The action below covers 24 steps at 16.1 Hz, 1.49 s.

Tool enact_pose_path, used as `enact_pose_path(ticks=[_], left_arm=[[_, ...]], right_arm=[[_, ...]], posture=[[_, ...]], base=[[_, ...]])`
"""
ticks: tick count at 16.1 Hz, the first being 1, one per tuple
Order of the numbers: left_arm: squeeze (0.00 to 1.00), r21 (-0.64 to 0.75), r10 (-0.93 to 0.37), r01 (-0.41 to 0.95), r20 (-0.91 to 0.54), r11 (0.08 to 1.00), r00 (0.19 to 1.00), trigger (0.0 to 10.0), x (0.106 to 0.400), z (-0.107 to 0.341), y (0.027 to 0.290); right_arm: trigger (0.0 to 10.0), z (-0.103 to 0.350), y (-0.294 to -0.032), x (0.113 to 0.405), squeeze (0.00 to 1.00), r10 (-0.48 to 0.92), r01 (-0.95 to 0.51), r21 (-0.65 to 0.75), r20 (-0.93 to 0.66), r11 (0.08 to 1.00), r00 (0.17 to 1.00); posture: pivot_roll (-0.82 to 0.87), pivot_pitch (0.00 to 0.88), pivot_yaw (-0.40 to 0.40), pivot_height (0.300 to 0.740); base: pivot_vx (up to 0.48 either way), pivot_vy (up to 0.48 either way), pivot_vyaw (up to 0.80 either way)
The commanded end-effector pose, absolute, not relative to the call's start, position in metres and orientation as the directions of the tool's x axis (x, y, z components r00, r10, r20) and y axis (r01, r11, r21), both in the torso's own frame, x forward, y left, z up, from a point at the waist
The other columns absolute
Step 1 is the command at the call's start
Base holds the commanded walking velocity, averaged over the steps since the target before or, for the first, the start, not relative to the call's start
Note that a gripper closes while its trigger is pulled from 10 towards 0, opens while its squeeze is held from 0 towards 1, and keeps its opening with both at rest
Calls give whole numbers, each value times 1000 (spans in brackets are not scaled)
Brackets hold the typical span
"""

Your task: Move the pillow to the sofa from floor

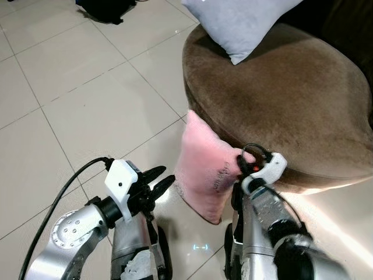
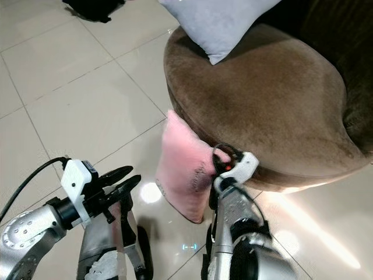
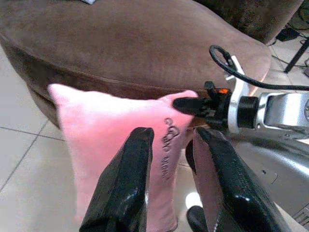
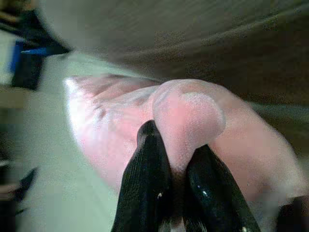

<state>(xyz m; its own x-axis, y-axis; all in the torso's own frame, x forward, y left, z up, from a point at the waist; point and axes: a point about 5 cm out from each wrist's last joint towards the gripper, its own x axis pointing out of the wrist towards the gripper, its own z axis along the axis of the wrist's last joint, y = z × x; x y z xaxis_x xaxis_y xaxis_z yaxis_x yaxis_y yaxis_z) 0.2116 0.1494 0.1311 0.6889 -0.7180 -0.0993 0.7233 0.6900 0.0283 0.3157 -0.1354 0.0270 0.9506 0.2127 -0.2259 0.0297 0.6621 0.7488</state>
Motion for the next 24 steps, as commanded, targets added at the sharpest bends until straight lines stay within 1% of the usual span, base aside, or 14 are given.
enact_pose_path(ticks=[1,2,4,5,7,8,9,10,12,14,16,17,18,24], left_arm=[[0,28,-714,720,-115,693,691,10000,210,127,150],[0,24,-712,716,-92,698,697,10000,211,129,148],[0,14,-711,712,-41,702,702,10000,212,137,145],[0,9,-710,710,-4,704,704,10000,215,143,143],[0,13,-687,689,104,724,720,10000,227,163,136],[0,25,-676,679,129,734,726,10000,233,168,132],[0,45,-668,668,131,743,733,10000,236,172,131],[0,96,-622,615,134,783,771,10000,250,184,125],[0,132,-552,537,255,833,794,10000,271,217,123],[0,104,-437,428,329,898,837,10000,290,241,131],[0,128,-421,401,317,907,850,10000,295,241,129],[0,196,-422,381,250,903,871,10000,297,227,125],[0,195,-418,378,236,905,877,10000,298,224,125],[0,229,-346,302,182,925,920,10000,303,211,124]], right_arm=[[0,36,-130,317,0,259,-49,768,-155,638,953],[0,69,-121,313,0,321,-211,783,16,585,947],[0,139,-109,299,0,326,-379,770,234,513,916],[0,178,-110,297,0,259,-410,777,321,478,911],[0,230,-127,306,0,69,-363,764,388,534,919],[2824,239,-137,307,0,24,-336,754,392,565,920],[2824,243,-141,306,0,19,-306,727,375,615,927],[10000,250,-157,306,0,-30,-240,643,380,727,925],[10000,252,-178,307,0,-129,-108,581,352,807,927],[10000,271,-181,307,0,-162,-75,546,373,834,913],[10000,276,-176,310,0,-148,-79,528,374,846,916],[10000,280,-167,311,0,-103,-55,386,375,921,921],[10000,282,-164,311,0,-94,-46,343,378,938,921],[10000,281,-166,311,0,-148,15,353,353,936,924]], posture=[[123,220,54,500],[93,177,40,500],[48,134,33,500],[25,109,32,500],[-6,65,28,500],[-9,45,25,500],[-9,38,23,500],[-9,0,13,500],[-16,0,10,505],[-28,0,15,530],[-17,0,13,550],[-20,0,23,565],[-22,0,25,570],[-29,0,24,630]], base=[[0,0,0],[0,0,0],[0,0,0],[0,0,0],[0,0,0],[0,0,0],[0,0,0],[0,0,0],[0,0,0],[0,0,0],[0,0,0],[0,0,0],[0,0,0],[0,0,0]])
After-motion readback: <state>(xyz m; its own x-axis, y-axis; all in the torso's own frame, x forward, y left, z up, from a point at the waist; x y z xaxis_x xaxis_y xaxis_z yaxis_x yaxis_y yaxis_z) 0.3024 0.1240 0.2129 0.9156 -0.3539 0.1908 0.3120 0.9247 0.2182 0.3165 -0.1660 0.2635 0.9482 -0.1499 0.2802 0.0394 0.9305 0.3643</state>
